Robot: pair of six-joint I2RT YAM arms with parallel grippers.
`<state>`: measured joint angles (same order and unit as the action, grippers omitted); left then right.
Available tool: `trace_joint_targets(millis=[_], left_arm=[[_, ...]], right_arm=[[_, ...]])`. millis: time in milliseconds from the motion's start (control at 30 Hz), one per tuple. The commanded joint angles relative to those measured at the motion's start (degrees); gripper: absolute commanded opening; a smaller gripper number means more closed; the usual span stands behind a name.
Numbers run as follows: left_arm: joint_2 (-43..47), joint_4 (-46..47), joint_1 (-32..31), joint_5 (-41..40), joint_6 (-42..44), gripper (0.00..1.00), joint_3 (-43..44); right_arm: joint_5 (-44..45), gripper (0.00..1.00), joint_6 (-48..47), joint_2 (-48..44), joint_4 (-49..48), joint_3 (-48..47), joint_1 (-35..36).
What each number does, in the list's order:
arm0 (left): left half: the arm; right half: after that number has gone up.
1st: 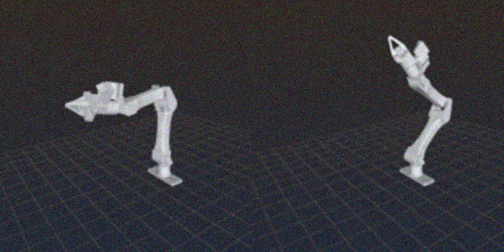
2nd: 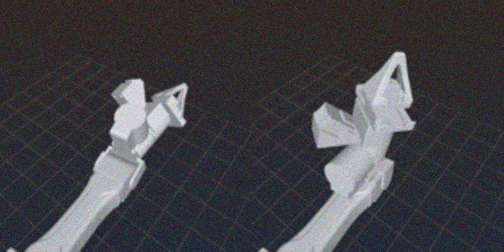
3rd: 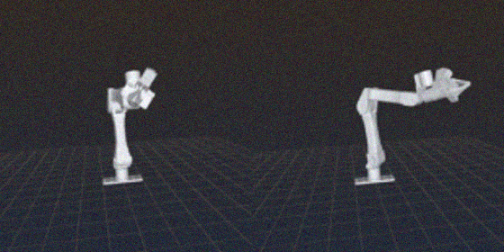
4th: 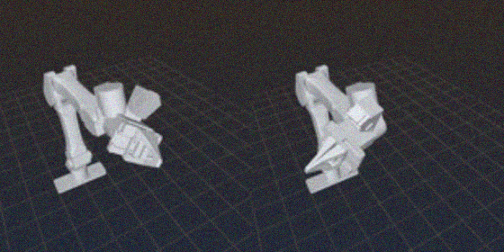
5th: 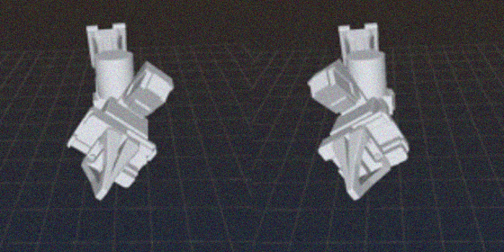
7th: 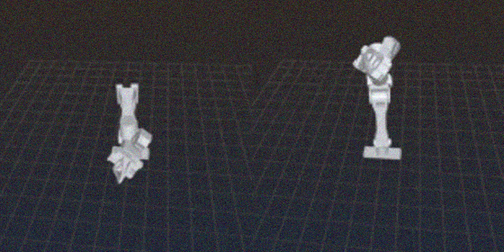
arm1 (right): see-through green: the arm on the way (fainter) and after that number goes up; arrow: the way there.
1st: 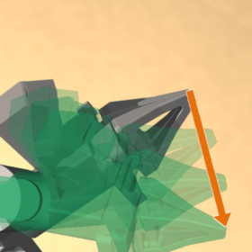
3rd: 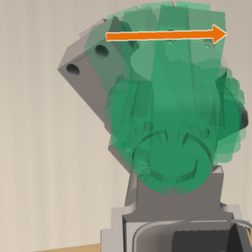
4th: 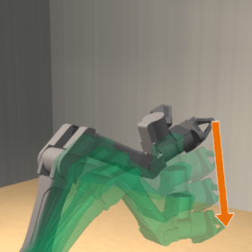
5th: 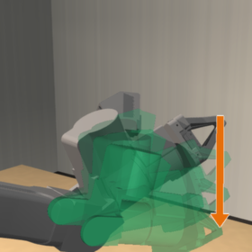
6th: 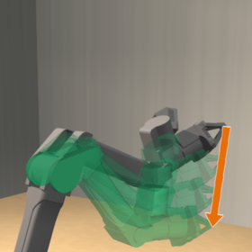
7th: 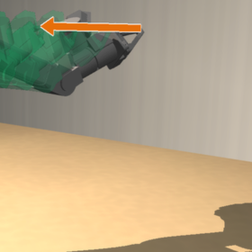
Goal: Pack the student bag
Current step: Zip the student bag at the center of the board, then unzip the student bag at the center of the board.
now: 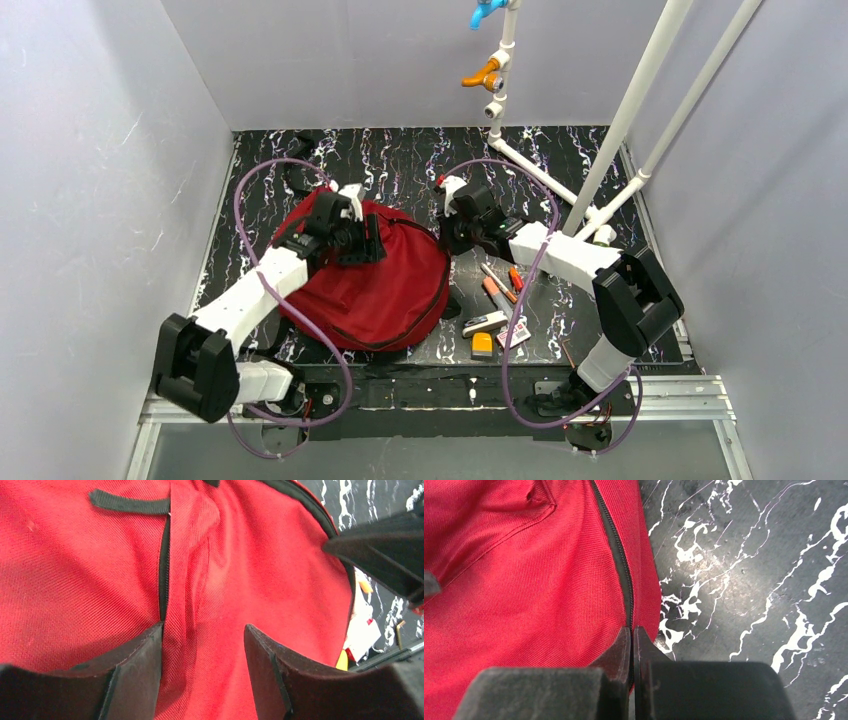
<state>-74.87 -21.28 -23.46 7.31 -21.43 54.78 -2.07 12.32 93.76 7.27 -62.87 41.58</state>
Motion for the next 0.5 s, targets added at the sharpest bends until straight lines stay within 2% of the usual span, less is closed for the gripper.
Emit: trace_joint_targets(millis=[0,67,133,267,467], left_arm=[[9.0,8.1,-5.4,1.6,-9.6,0.56,-10.2],[12.4,10.3,-6.9,0.6,-13.3,0.58,-14.6],[15.4,14.2,-7.1,1.8,-18.0,0.64,-19.7],[18.8,17.5,-7.0,0.7,-22.5,0.66,-26.7],[23.3,12.1,-6.9,-2.4,-19.6,0.68,-26.0]], right_arm=[[-2.5,0.01,1.6,-1.5,-2.5,1.4,0.1],[-2.6,0.01,1.7,-0.5,-2.1,1.1,0.0],[-3.3,0.07,1.7,0.4,-1.7,0.6,0.1],[-3.6,0.27,1.7,1.6,-0.6,-1.3,0.0],[-0.6,0.57,0.6,0.7,4.6,-9.2,0.1]])
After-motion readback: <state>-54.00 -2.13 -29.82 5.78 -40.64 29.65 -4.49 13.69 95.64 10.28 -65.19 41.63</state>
